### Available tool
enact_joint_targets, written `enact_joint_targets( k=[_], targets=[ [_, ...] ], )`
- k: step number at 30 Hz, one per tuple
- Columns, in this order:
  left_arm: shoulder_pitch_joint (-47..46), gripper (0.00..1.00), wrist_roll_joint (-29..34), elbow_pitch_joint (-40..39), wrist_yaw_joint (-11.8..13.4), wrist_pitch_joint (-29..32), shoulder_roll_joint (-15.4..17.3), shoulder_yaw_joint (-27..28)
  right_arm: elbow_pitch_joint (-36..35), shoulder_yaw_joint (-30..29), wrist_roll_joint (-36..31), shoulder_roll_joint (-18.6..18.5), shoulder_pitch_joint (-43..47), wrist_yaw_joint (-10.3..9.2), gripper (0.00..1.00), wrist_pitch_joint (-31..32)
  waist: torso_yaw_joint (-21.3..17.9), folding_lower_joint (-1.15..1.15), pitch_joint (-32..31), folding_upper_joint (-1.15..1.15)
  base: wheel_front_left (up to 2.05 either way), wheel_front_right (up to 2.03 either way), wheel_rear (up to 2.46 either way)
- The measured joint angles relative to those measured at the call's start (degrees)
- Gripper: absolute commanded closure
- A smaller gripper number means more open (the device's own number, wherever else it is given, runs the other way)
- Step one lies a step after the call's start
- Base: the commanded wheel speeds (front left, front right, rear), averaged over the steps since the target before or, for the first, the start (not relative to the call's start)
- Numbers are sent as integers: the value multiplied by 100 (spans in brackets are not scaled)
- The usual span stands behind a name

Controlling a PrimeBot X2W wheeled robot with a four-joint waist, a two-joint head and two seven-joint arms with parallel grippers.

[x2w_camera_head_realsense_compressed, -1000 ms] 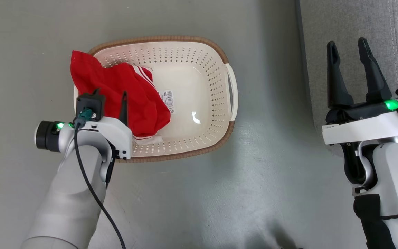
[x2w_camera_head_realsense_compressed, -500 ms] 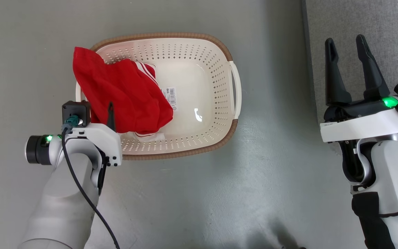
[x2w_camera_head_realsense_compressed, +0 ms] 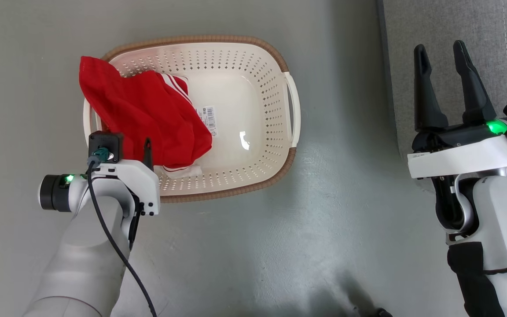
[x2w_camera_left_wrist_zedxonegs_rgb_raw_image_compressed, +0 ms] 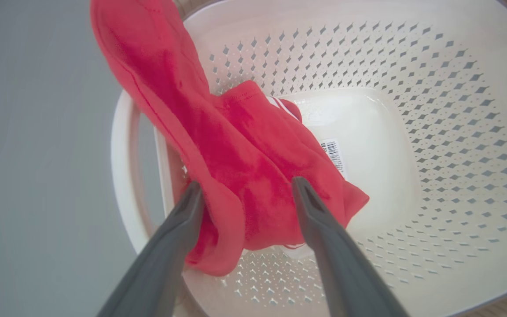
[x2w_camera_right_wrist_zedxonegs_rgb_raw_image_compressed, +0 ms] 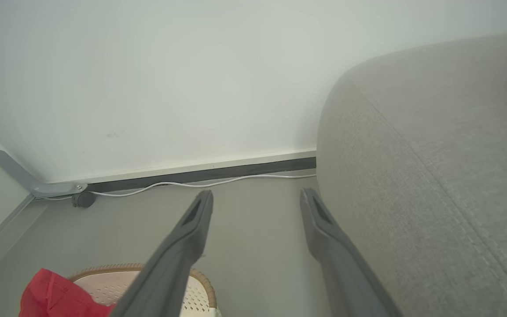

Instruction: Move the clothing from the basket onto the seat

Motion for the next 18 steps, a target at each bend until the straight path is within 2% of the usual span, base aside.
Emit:
enact_joint_targets(
  k=[3,4,5,13,18],
  targets=[
    [-73,0,1,67,1,0,-8,-53,0,0,0,1,0,0,0,0,-26,0,34,0,0,0,0],
    [-114,58,1,174,110,55,11,-97,-2,0,32,22,-15,0,0,0,-86,0,65,0,0,0,0],
    [-129,100,-1,202,110,60,26,-112,-8,-9,44,45,-18,0,0,0,-105,0,79,0,0,0,0],
    [-137,100,-7,214,91,45,15,-201,12,-16,49,69,-18,0,0,0,-58,0,-125,0,0,0,0],
    [-7,100,-62,-109,-59,40,-14,-218,34,24,54,77,-14,0,0,0,-17,0,-490,0,0,0,0]
  ],
)
